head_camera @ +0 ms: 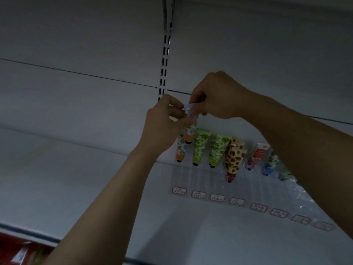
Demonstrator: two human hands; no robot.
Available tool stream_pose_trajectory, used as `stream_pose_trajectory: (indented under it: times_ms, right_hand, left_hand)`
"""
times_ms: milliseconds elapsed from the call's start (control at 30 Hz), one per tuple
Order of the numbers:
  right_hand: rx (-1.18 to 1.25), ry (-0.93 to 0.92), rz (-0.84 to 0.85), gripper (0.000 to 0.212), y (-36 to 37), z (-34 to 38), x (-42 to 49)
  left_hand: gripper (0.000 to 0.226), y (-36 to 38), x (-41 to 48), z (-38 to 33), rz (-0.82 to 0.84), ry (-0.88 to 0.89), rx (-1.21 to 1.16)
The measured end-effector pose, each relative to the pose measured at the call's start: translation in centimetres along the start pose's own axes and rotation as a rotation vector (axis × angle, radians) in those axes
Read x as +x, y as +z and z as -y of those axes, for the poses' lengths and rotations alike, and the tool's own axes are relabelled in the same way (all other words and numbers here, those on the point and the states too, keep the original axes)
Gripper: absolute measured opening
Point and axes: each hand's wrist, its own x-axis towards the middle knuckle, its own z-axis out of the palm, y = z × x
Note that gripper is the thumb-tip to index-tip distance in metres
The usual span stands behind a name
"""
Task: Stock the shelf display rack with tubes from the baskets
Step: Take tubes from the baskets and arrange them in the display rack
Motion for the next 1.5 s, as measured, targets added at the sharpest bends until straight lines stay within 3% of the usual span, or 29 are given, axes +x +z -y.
stream_pose_trajectory:
  times_ms: [133,267,333,500,667,1000,1233,1500]
  right_hand:
    - [-0.011,0.098,-0.136,0.022,-1.9,-1.2,0.6]
    - [0.012,0.160,-0.269,0.024,-2.5,-2.5,1.3]
    - [-0.025,0.171,-0.251,0.026,-1.7,-3.1,2.0]
    - [-0.004,0.236,-0.148,0.030,1.1,-4.2,3.0]
    - [0.064,0.268,-0.053,0.030,2.6,-4.7,3.4]
    - [-0.136,0.226,0.147,0.033,5.6,-3.9,5.1]
    - [-0.142,0.251,0.080,0.028,6.6,-4.2,4.9]
    - [-0.100,0.267,0.140,0.037,6.5,-3.9,4.9]
  left_hand:
    - [0.033,0.2,0.3,1.2,0.066,0.015,0.160]
    - [0.070,1.1,0.0,3.7,0.283,-0.083,0.283]
    - [0.081,1.6,-0.2,4.3,0.330,-0.098,0.308]
    - [0.058,1.9,0.1,5.1,0.363,-0.062,0.563]
    - [0.056,1.8,0.0,5.3,0.339,-0.040,0.453]
    - [0.030,1.6,-0.1,5.3,0.300,0.000,0.377]
    - [0.032,2.0,-0.4,5.4,0.225,0.012,0.393]
    - [0.027,1.3,-0.1,5.3,0.286,0.022,0.394]
